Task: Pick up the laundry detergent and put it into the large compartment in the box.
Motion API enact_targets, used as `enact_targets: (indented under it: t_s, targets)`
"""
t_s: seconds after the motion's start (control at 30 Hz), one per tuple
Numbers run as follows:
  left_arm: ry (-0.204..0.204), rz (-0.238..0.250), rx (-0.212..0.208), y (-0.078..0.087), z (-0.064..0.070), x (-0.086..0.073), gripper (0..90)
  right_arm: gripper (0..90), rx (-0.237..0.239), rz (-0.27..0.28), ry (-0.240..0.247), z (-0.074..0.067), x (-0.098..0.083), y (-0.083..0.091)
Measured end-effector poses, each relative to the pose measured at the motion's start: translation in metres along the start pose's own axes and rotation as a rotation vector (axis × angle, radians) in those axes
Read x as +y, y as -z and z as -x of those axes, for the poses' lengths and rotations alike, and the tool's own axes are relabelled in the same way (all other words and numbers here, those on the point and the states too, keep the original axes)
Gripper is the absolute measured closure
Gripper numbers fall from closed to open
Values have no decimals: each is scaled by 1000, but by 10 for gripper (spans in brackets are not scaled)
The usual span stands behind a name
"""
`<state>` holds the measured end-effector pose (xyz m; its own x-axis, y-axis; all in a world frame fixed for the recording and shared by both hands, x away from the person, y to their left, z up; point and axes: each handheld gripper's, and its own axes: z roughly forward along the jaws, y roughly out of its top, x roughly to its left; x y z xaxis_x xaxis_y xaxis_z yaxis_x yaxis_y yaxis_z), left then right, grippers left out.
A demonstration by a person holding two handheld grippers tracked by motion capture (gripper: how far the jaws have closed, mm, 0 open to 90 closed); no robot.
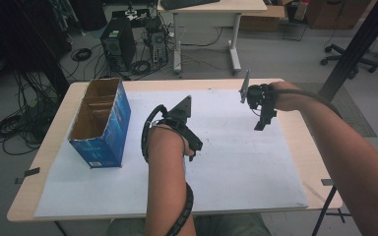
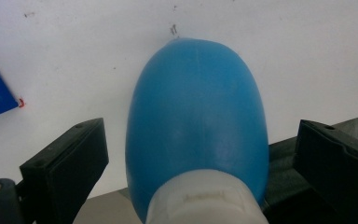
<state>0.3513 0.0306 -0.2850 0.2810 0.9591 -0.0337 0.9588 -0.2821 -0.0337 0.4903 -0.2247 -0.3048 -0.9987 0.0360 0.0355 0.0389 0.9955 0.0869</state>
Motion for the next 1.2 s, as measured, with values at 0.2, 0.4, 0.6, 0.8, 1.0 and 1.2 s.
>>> enact_targets:
  t_s: [0.2,0.4,0.6,0.8,1.0,1.2]
  targets:
    - [4,6,4,-4,0,0,40,29,1,-3,2,-1,1,-1]
    - [1,-3,17,-7,0,-1,51,29,2,1,3,-1,1,-3]
    - [9,-5,11,-11,-2,-2,64,29,2,4,-1,-1,0,-3]
    - [12,2,10,-11,-1,-2,81,29,3,12,0,-1,-1,-4]
    - [12,2,11,-12,-1,-2,96,29,4,12,-2,-1,-1,-4]
    - [18,7,7,-12,-1,-2,116,29,3,14,-2,-1,-2,-4]
